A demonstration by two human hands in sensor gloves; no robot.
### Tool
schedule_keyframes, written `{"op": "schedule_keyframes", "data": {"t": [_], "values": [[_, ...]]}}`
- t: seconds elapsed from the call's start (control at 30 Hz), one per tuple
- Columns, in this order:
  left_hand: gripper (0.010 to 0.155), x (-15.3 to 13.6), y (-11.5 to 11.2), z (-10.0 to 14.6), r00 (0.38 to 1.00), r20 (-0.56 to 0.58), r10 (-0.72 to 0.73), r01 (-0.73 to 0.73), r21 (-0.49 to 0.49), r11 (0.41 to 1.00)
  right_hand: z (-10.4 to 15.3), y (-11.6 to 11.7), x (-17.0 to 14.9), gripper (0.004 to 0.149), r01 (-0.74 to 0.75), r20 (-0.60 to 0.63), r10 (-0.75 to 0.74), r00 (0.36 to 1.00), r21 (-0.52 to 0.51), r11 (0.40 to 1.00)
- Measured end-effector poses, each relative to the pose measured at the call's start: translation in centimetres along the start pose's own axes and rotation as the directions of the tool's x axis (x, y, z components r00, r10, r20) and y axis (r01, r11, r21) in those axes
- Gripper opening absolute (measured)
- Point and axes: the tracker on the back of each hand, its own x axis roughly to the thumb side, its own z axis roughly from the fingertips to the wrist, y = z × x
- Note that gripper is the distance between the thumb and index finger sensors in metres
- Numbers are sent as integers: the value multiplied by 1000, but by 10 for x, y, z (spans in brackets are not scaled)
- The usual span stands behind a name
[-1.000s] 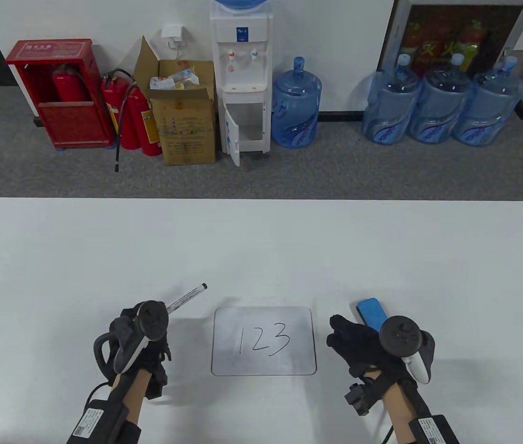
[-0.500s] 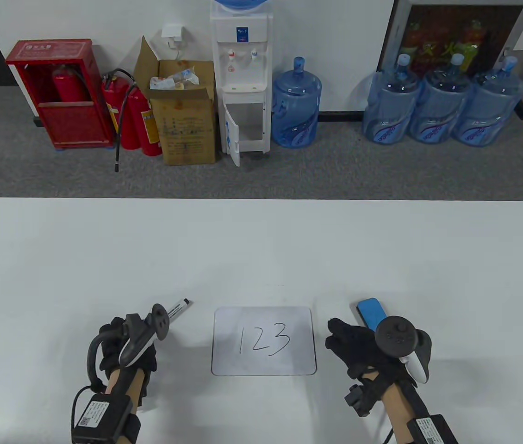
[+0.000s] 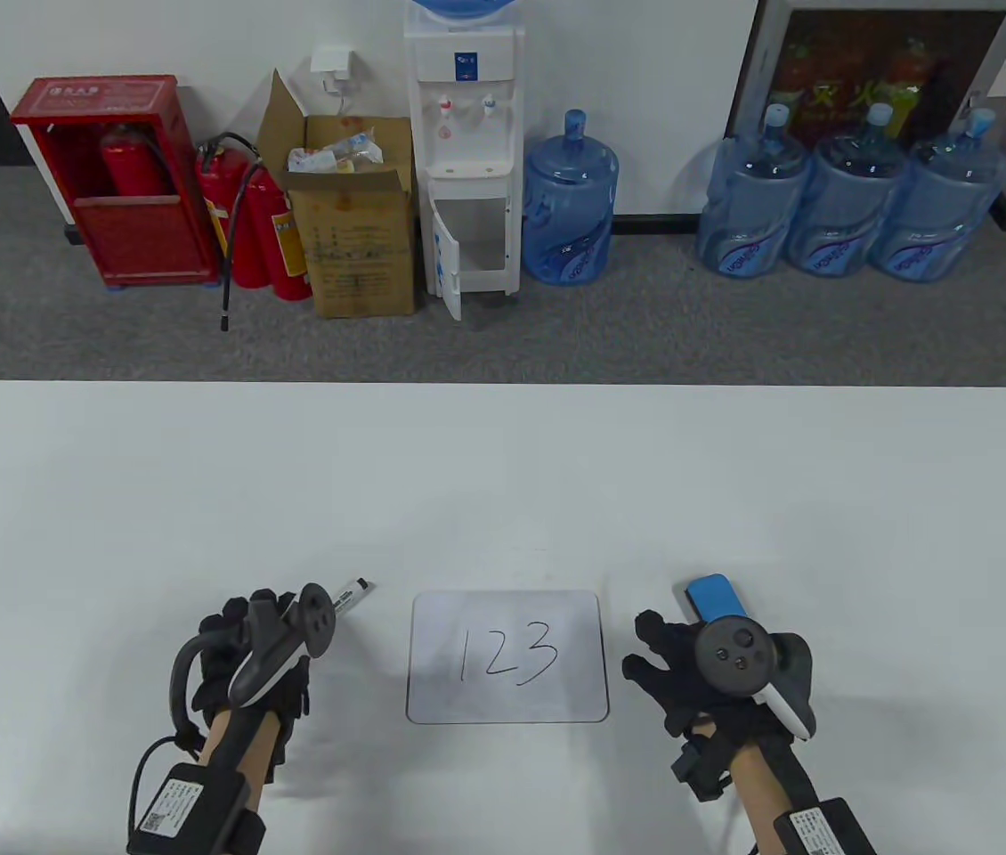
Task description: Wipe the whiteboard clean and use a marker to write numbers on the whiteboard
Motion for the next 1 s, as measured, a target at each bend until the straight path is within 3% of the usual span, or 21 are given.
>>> {"op": "schedule_keyframes", "data": {"t": [0.2, 0.37, 0.57, 1.0], "values": [[65, 48, 24, 34, 974, 183, 131, -158, 142, 977, 4, 4, 16, 75, -169, 27, 169, 985, -6, 986], [66, 78, 6, 51, 946, 294, 138, -194, 171, 966, 5, 12, 27, 80, -264, 58, 263, 963, 0, 965], [66, 73, -9, 51, 949, 304, 82, -135, 156, 978, 6, 19, 29, 84, -310, 65, 307, 950, 37, 950], [66, 57, -12, 45, 952, 282, 116, -157, 128, 979, 6, 21, 23, 84, -315, 57, 311, 949, 66, 947]]}}
